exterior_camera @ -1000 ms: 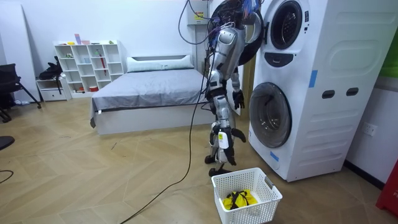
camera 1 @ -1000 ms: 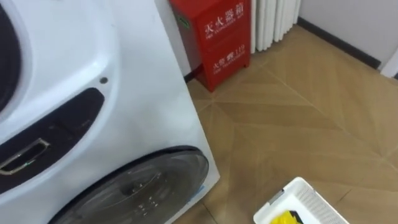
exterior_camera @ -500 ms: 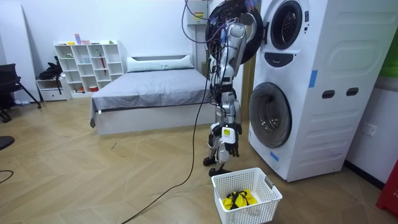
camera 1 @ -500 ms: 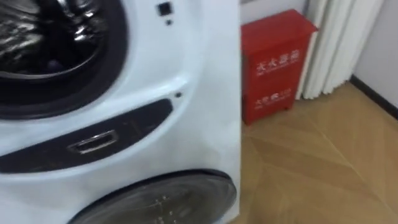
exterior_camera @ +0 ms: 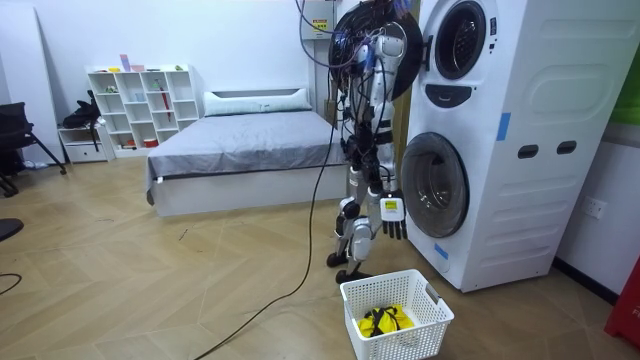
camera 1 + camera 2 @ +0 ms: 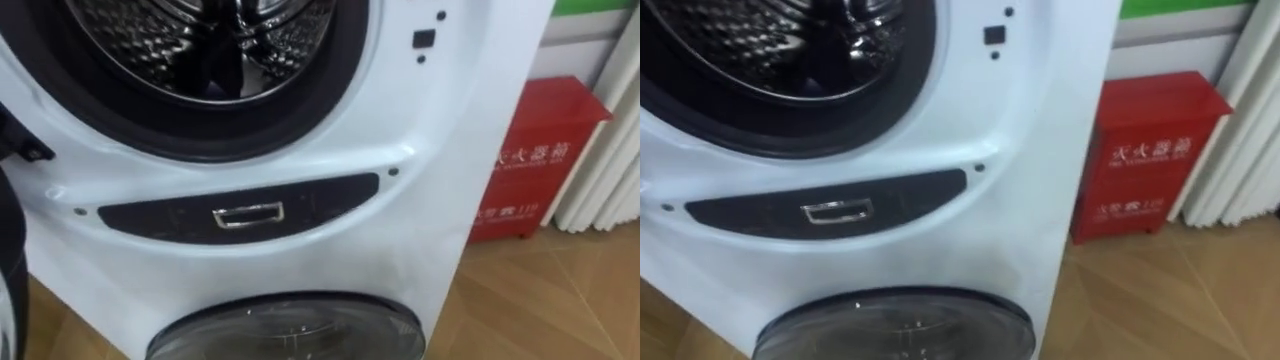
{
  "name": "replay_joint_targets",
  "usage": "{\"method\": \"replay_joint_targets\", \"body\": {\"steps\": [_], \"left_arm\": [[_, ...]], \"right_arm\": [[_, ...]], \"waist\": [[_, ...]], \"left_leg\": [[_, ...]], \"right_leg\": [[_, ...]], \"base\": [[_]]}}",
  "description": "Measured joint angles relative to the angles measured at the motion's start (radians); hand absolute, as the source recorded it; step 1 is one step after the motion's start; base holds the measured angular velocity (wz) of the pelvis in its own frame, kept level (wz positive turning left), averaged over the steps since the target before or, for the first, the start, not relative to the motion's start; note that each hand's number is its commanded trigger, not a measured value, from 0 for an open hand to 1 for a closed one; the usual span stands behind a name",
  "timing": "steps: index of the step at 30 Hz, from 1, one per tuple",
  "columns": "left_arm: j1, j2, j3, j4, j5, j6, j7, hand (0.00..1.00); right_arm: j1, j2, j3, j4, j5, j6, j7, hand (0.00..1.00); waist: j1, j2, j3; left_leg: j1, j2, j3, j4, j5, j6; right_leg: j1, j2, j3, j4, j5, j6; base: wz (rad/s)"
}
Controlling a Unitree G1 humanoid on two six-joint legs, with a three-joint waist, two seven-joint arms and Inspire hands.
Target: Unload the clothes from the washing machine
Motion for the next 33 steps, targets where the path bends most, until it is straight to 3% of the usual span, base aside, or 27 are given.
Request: {"method": "replay_joint_targets", "body": {"steps": [7,12,19,22,24,25,26,28,29,30,31,32,33], "left_arm": [[0.008,-0.008,0.037,-0.002,-0.005,0.000,-0.002,0.00],[0.014,-0.012,0.046,-0.002,-0.008,0.000,-0.001,0.00],[0.066,-0.007,0.081,-0.043,0.020,0.000,0.013,0.00],[0.066,-0.016,0.106,-0.049,0.043,0.000,0.019,0.00],[0.069,-0.015,0.119,-0.053,0.044,0.001,0.021,0.00],[0.068,-0.010,0.125,-0.052,0.043,0.001,0.024,0.00],[0.067,-0.010,0.150,-0.053,0.043,0.001,0.024,0.00],[0.065,-0.005,0.159,-0.067,0.037,0.002,0.023,0.00],[0.048,-0.003,0.160,-0.075,0.041,0.005,0.022,0.00],[0.036,-0.004,0.160,-0.076,0.046,0.008,0.021,0.00],[0.030,-0.003,0.159,-0.074,0.059,0.009,0.016,0.00],[0.027,0.003,0.152,-0.073,0.062,0.010,0.011,0.00],[0.026,0.005,0.145,-0.072,0.062,0.010,0.008,0.00]], "right_arm": [[0.015,0.003,0.015,0.004,0.000,0.011,-0.003,0.00],[0.022,0.003,0.015,-0.003,-0.001,0.014,-0.004,0.00],[0.044,0.002,0.014,-0.020,-0.010,0.020,-0.004,0.00],[0.047,0.003,0.015,-0.019,-0.019,0.020,-0.003,0.00],[0.053,0.002,0.015,-0.020,-0.022,0.020,0.000,0.00],[0.044,0.002,0.014,-0.017,-0.040,0.020,0.002,0.00],[0.039,0.000,0.011,-0.016,-0.070,0.020,0.009,0.00],[0.031,-0.001,0.012,-0.016,-0.107,0.018,0.019,0.00],[0.026,-0.004,0.011,-0.016,-0.132,0.018,0.020,0.00],[0.021,-0.008,0.007,-0.017,-0.149,0.017,0.020,0.00],[0.013,-0.018,-0.008,-0.017,-0.186,0.014,0.017,0.00],[0.014,-0.023,-0.007,-0.018,-0.206,0.010,0.012,0.00],[0.014,-0.023,-0.008,-0.021,-0.212,0.010,0.008,0.00]], "waist": [[-0.001,-0.007,-0.0004],[0.005,-0.009,-0.0064],[0.004,-0.017,-0.0071],[0.026,-0.018,-0.0061],[0.029,-0.015,-0.0026],[0.029,-0.021,-0.0046],[0.032,-0.017,-0.0005],[0.030,-0.020,0.0016],[0.028,-0.026,-0.0014],[0.028,-0.018,0.0034],[0.028,-0.001,0.0102],[0.016,0.007,0.0067],[0.008,0.008,0.0071]], "left_leg": [[0.008,-0.004,-0.030,0.001,-0.010,0.007],[0.012,-0.006,-0.031,0.001,-0.017,0.006],[0.044,-0.006,-0.034,0.008,-0.033,0.005],[0.037,0.000,-0.036,0.042,-0.048,0.004],[0.009,0.010,-0.050,0.108,-0.073,0.001],[-0.016,0.019,-0.056,0.170,-0.096,-0.001],[-0.049,0.034,-0.058,0.242,-0.113,-0.007],[-0.091,0.051,-0.061,0.336,-0.119,-0.010],[-0.126,0.069,-0.058,0.407,-0.126,-0.011],[-0.145,0.084,-0.053,0.461,-0.132,-0.009],[-0.169,0.113,-0.050,0.597,-0.137,-0.012],[-0.161,0.131,-0.052,0.700,-0.137,-0.015],[-0.151,0.134,-0.051,0.733,-0.136,-0.018]], "right_leg": [[0.017,-0.002,-0.022,-0.011,-0.007,0.009],[0.028,-0.003,-0.023,-0.010,-0.009,0.013],[0.054,-0.003,-0.016,-0.008,-0.020,0.019],[0.055,-0.002,-0.007,-0.003,-0.021,0.019],[0.051,-0.001,-0.003,0.013,-0.030,0.016],[0.041,0.001,-0.002,0.037,-0.042,0.013],[0.031,0.004,0.001,0.061,-0.051,0.007],[0.031,0.011,0.001,0.064,-0.049,0.002],[0.024,0.013,-0.010,0.060,-0.050,-0.004],[0.019,0.017,-0.021,0.067,-0.053,-0.008],[0.019,0.030,-0.030,0.081,-0.060,-0.018],[0.021,0.037,-0.030,0.090,-0.064,-0.022],[0.018,0.039,-0.033,0.095,-0.064,-0.023]], "base": [[0.10],[0.00],[-0.01],[-0.08],[-0.12],[-0.12],[-0.14],[-0.05],[0.00],[-0.10],[-0.14],[-0.06],[0.16]]}}
